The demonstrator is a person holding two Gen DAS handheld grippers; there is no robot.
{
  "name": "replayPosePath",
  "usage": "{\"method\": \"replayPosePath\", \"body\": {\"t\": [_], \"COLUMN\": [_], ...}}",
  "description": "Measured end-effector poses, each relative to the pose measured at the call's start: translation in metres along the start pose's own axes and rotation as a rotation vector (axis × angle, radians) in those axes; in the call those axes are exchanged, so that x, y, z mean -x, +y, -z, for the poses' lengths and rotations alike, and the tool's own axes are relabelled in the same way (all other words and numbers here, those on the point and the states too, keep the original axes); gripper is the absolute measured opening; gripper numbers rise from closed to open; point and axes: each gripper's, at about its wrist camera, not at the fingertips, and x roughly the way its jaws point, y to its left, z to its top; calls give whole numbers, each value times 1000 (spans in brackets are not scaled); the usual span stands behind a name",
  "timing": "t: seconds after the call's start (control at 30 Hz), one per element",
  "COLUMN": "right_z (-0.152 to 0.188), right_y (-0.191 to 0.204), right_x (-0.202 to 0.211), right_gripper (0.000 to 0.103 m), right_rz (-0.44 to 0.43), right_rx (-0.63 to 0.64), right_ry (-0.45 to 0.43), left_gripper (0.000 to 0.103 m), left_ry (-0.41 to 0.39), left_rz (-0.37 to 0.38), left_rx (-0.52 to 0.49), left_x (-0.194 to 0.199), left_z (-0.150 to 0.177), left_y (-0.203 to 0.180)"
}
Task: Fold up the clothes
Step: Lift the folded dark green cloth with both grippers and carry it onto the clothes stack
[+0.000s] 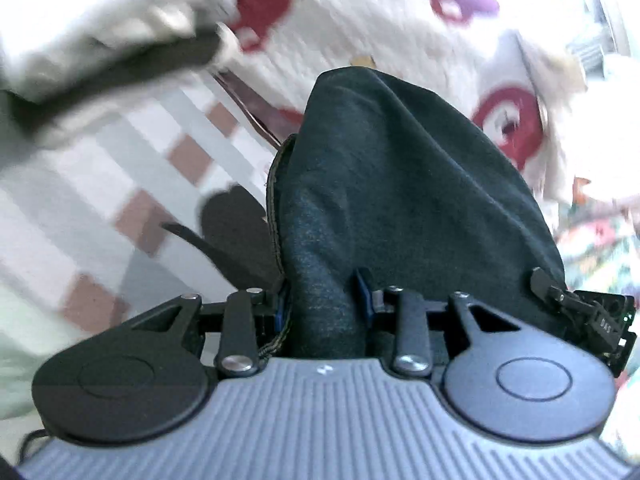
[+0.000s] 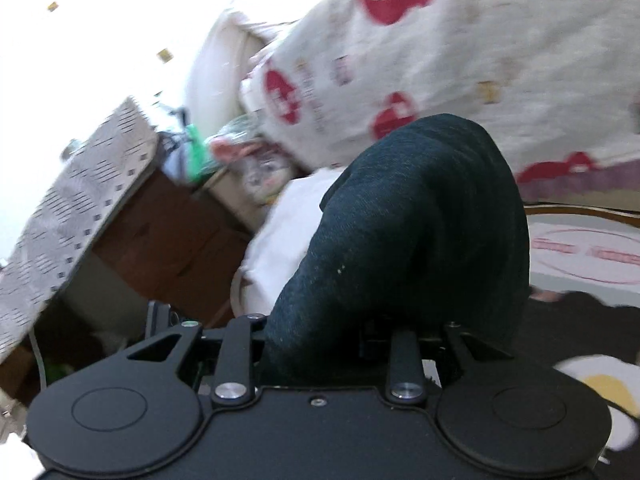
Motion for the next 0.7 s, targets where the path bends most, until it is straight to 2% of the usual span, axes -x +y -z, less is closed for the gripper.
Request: {"method": "replayPosePath", "body": {"t": [0.13,0.17,0.37,0.5,0.57,0.7], "right_z": [-12,-12,-23,-24,-25,-36], "right_y": [43,50,96,119,131,153], "right_x": [-51,-64,-150,-209,-235,-284], "right_gripper": [34,34,34,34,34,34], "right_rz": [-87,-121,-318,-394,-401,-405], "right_rx": [118,113,147,158,169,156], "right_ry": [82,95,181,246,269,322], "left_gripper": [31,31,32,30,29,29], "left_ry": [-171,-199,-344,-415,-429,-464], "left_rz": [-112,-139,-300,-420,-440,-373], "left_rx": [12,24,72,76,104,279], "left_x": [75,91,182,212,217,228], "left_z": [-9,-12,-26,-42,-47,-60], "left_y": [8,12,27,48,66,113]}}
